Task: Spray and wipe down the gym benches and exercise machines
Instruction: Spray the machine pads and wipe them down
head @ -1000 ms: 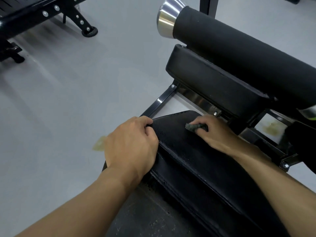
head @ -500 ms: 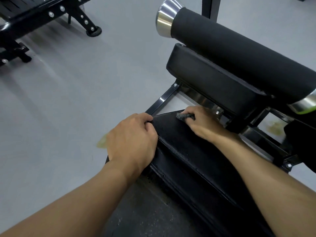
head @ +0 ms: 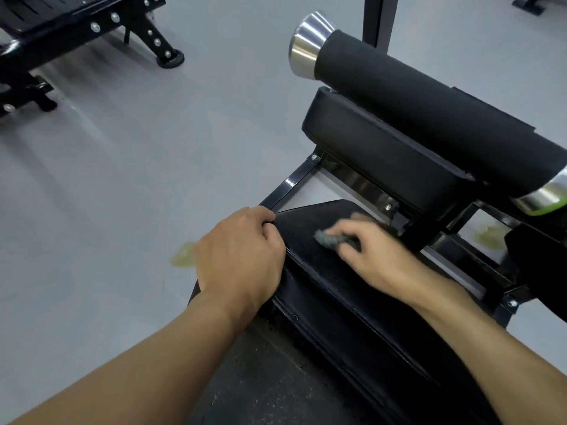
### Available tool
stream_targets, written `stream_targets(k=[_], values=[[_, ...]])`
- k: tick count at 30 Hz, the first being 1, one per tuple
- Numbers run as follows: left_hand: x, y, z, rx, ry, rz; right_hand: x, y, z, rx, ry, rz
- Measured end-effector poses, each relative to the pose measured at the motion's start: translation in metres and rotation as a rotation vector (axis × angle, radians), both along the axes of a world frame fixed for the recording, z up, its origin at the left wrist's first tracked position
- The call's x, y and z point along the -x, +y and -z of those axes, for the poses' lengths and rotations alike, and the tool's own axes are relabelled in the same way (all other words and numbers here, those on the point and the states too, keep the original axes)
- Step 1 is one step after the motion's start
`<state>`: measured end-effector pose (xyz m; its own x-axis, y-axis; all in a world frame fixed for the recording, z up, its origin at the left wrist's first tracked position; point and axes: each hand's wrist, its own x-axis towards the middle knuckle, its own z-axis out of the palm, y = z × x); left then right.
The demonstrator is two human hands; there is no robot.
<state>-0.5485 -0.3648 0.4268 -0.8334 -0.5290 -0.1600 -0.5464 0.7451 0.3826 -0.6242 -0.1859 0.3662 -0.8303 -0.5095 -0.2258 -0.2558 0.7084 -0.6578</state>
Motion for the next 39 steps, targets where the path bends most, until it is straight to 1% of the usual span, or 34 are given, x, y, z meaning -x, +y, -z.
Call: stream_targets(k=[1, 3, 7, 9, 11, 13, 15, 18, 19, 22, 24, 27, 29, 31, 34, 36, 39], values=[[0.000, 0.000, 0.000, 0.000, 0.002, 0.006, -0.012, 0.009, -0.008, 0.026, -0.028, -0.017], [0.000, -0.001, 0.001, 0.000, 0.008, 0.005, -0.007, 0.005, -0.006, 0.002, -0.003, -0.033], [0.000, 0.000, 0.001, -0.002, -0.005, -0.003, 0.027, -0.040, 0.011, -0.056, 0.081, 0.062], [0.000, 0.000, 0.000, -0.004, -0.008, -0.005, 0.018, -0.033, 0.006, -0.023, 0.044, 0.043], [0.000, 0.000, 0.000, -0.006, -0.001, -0.003, -0.005, -0.007, -0.007, 0.060, 0.060, -0.040], [0.000, -0.001, 0.001, -0.008, 0.009, -0.002, -0.018, 0.007, -0.016, 0.044, 0.063, -0.079], [0.000, -0.001, 0.001, -0.012, 0.015, -0.011, -0.006, -0.007, -0.011, 0.016, 0.061, -0.053], [-0.001, 0.001, 0.000, -0.019, 0.017, -0.033, 0.013, -0.039, -0.006, 0.027, -0.014, -0.002], [-0.002, 0.001, -0.001, -0.024, 0.016, -0.039, 0.010, -0.039, -0.009, 0.019, 0.001, -0.006], [-0.002, 0.001, -0.001, -0.040, 0.042, -0.042, -0.020, -0.005, -0.024, 0.026, 0.085, -0.096], [-0.003, 0.000, 0.001, -0.048, 0.061, -0.040, -0.036, 0.008, -0.032, 0.029, 0.047, -0.118], [-0.002, 0.000, 0.003, -0.055, 0.066, -0.056, -0.013, -0.025, -0.026, 0.032, 0.085, -0.067], [-0.003, 0.001, 0.002, -0.057, 0.074, -0.067, -0.002, -0.050, -0.026, 0.014, 0.066, -0.046], [-0.003, 0.001, 0.000, -0.061, 0.072, -0.059, -0.010, -0.042, -0.031, 0.003, 0.072, -0.070], [-0.004, 0.001, 0.000, -0.077, 0.081, -0.051, -0.043, -0.007, -0.044, 0.008, 0.053, -0.135], [-0.003, 0.000, 0.000, -0.081, 0.085, -0.055, -0.036, -0.015, -0.043, -0.010, 0.080, -0.145], [-0.004, 0.000, 0.001, -0.092, 0.097, -0.054, -0.013, -0.053, -0.037, -0.030, 0.114, -0.131]])
